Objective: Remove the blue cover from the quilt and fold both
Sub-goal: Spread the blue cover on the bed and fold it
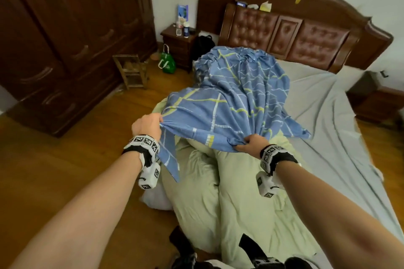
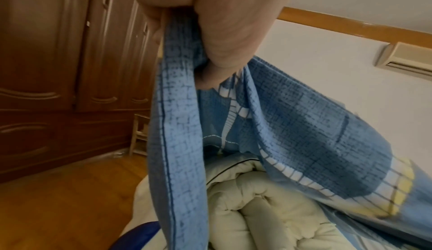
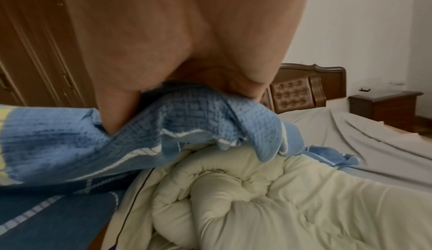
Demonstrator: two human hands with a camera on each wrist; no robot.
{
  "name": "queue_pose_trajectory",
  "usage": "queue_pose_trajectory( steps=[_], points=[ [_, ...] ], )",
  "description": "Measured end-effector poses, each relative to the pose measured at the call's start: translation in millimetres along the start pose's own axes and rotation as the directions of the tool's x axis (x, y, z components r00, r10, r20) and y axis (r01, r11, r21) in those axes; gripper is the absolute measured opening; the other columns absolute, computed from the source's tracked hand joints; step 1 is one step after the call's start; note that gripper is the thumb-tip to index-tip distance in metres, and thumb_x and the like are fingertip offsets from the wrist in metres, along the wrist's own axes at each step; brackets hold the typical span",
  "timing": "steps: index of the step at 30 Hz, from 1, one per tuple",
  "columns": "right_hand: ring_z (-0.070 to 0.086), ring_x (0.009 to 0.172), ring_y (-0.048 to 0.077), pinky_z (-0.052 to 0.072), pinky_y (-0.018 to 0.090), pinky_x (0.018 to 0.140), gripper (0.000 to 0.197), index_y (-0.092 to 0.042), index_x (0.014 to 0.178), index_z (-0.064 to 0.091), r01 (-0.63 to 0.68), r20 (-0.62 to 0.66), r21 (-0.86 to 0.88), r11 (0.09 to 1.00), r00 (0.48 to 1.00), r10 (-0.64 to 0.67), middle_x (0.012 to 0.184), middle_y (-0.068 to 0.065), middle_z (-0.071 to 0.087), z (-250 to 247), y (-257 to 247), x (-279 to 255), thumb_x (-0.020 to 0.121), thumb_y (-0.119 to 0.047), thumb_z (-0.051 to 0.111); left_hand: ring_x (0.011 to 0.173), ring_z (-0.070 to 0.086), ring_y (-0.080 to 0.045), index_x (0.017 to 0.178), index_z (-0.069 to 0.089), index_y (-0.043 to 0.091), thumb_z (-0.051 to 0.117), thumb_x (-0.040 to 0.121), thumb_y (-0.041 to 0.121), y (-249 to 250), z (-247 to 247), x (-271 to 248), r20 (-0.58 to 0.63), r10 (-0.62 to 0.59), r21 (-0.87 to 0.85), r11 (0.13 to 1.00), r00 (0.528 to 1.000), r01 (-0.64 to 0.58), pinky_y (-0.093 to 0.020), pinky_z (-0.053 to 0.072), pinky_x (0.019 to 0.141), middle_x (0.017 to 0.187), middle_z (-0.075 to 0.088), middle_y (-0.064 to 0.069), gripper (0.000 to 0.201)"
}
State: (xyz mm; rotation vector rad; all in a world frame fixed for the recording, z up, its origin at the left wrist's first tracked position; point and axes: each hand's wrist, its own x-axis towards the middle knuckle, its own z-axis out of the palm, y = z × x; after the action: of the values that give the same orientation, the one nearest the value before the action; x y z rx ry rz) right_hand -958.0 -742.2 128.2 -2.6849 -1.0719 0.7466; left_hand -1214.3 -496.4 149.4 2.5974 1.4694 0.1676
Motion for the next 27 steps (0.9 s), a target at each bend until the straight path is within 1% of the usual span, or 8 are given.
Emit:
queue_pose_trajectory(
  steps=[3, 5, 8, 11, 13, 16, 20, 27],
  points=[
    [0.045, 0.057, 0.018, 0.031, 0.031, 0.056, 0.054, -0.014, 0.064, 0.050, 0.073, 0.019, 0.083, 0.994, 0.997, -0.075, 0.060, 0.003, 0.044, -4.8, 3.1, 2.7, 0.072, -0.062, 0.075, 0.087, 0.065, -0.029, 0.104, 0.066, 0.029, 0.059, 0.088, 0.006, 2.4, 0.5, -11.9, 0.030, -0.039, 0.057, 0.998, 0.999, 0.038, -0.030, 0.047, 0.063, 0.096, 0.069, -0.004, 0.028],
    [0.039, 0.054, 0.017, 0.027, 0.032, 0.056, 0.057, -0.016, 0.059, 0.042, 0.149, -0.026, 0.137, 0.979, 0.989, -0.147, 0.057, 0.003, 0.038, -13.0, 7.4, 3.6, 0.071, -0.058, 0.078, 0.102, 0.060, -0.028, 0.115, 0.064, 0.030, 0.067, 0.085, 0.012, 22.0, -0.3, -21.2, 0.073, -0.025, 0.053, 0.998, 0.997, 0.021, -0.035, 0.049, 0.074, 0.110, 0.064, -0.005, 0.035],
    [0.047, 0.058, 0.017, 0.035, 0.033, 0.057, 0.048, -0.015, 0.065, 0.055, 0.285, -0.073, 0.168, 0.944, 0.958, -0.276, 0.060, 0.002, 0.049, -30.7, 18.1, 2.2, 0.067, -0.055, 0.082, 0.123, 0.046, -0.025, 0.136, 0.045, 0.036, 0.083, 0.069, 0.040, 79.6, 6.5, -30.6, 0.147, 0.193, -0.018, 0.981, 0.970, -0.193, -0.041, 0.044, 0.096, 0.134, 0.048, -0.001, 0.077],
    [0.061, 0.074, 0.019, 0.046, 0.032, 0.068, 0.025, -0.024, 0.077, 0.060, 0.431, -0.061, 0.134, 0.892, 0.902, -0.427, 0.075, 0.000, 0.064, -53.9, 35.0, -4.6, 0.069, -0.024, 0.084, 0.130, 0.044, -0.021, 0.143, 0.038, 0.035, 0.082, 0.060, 0.059, 173.6, 17.5, -51.8, 0.218, 0.463, -0.142, 0.886, 0.859, -0.441, -0.045, 0.041, 0.103, 0.142, 0.046, 0.004, 0.097],
    [0.061, 0.079, 0.024, 0.047, 0.033, 0.070, 0.027, -0.017, 0.088, 0.063, 0.475, -0.087, 0.139, 0.869, 0.880, -0.468, 0.082, 0.005, 0.065, -66.9, 52.9, -8.2, 0.068, -0.004, 0.075, 0.121, 0.053, -0.024, 0.139, 0.043, 0.034, 0.075, 0.072, 0.052, 234.4, 24.4, -67.2, 0.232, 0.453, -0.203, 0.888, 0.861, -0.413, -0.040, 0.044, 0.096, 0.133, 0.055, 0.001, 0.077],
    [0.063, 0.091, 0.027, 0.051, 0.036, 0.076, 0.036, -0.016, 0.101, 0.063, 0.495, -0.169, 0.075, 0.866, 0.862, -0.478, 0.095, 0.006, 0.066, -79.3, 92.7, -7.5, 0.071, 0.003, 0.064, 0.103, 0.062, -0.035, 0.116, 0.065, 0.021, 0.053, 0.089, 0.014, 292.7, 33.9, -80.6, 0.135, 0.367, -0.188, 0.921, 0.920, -0.340, -0.039, 0.048, 0.080, 0.108, 0.067, -0.012, 0.030],
    [0.060, 0.101, 0.032, 0.047, 0.037, 0.079, 0.028, -0.019, 0.108, 0.061, 0.383, -0.255, -0.116, 0.916, 0.880, -0.401, 0.109, 0.007, 0.063, -73.8, 146.5, -1.3, 0.084, -0.006, 0.053, 0.100, 0.063, -0.035, 0.106, 0.070, 0.014, 0.047, 0.087, 0.000, 325.5, 33.8, -99.5, 0.132, 0.333, -0.055, 0.943, 0.934, -0.328, -0.039, 0.047, 0.078, 0.101, 0.068, -0.015, 0.033],
    [0.055, 0.105, 0.034, 0.044, 0.039, 0.079, 0.025, -0.019, 0.104, 0.065, 0.143, -0.421, -0.127, 0.981, 0.888, -0.184, 0.099, 0.011, 0.066, -78.0, 190.1, 33.8, 0.086, -0.007, 0.055, 0.095, 0.063, -0.035, 0.110, 0.071, 0.019, 0.046, 0.085, -0.005, 318.0, 5.8, -119.1, 0.151, 0.224, -0.063, 0.974, 0.963, -0.217, -0.042, 0.050, 0.077, 0.097, 0.069, -0.014, 0.043]
  ],
)
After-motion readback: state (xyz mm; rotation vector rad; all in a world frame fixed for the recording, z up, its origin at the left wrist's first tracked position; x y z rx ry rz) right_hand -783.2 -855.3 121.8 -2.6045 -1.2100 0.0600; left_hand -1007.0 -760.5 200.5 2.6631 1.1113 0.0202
